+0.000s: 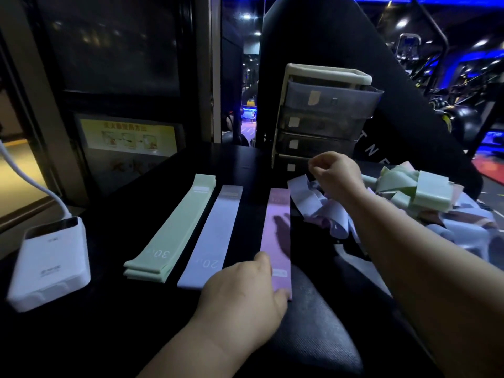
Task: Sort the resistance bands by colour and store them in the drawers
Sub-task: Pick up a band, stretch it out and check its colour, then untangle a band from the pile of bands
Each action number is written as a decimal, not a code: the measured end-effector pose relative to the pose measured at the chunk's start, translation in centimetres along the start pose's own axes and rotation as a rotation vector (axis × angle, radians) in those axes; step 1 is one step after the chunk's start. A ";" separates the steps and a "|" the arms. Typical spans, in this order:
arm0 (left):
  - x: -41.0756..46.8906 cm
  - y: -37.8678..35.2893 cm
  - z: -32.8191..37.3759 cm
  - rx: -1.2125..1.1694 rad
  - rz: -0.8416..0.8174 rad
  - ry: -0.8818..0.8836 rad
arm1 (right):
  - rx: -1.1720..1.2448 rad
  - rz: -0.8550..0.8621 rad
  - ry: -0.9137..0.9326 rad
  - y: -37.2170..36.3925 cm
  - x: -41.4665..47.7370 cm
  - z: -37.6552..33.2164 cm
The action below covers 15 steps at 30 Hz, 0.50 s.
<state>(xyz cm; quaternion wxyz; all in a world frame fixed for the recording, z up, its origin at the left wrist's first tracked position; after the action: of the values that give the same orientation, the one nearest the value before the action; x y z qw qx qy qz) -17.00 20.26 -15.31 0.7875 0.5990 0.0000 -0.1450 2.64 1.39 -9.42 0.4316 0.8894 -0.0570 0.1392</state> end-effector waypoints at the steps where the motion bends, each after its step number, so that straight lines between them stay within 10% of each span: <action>1: -0.1 0.1 0.0 0.004 -0.002 0.013 | 0.038 0.008 0.006 0.7 -0.6 0.4; 15: 4.0 4.1 5.4 -0.098 0.098 0.025 | 0.011 0.007 0.018 4.1 -6.7 5.2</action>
<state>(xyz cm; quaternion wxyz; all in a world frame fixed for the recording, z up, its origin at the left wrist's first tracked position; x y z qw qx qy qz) -13.12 15.21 -10.56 0.8221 0.5606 -0.0123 -0.0986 -3.66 -5.39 -11.41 0.4268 0.8903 -0.0553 0.1491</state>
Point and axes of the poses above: each hand's wrist, its own x-axis towards the middle knuckle, its own y-axis out of the back of the hand, z = x × y, the point moved 4 cm from there along x, towards the middle knuckle, and after that the axes turned 14 degrees about -z, right-handed, at the moved point
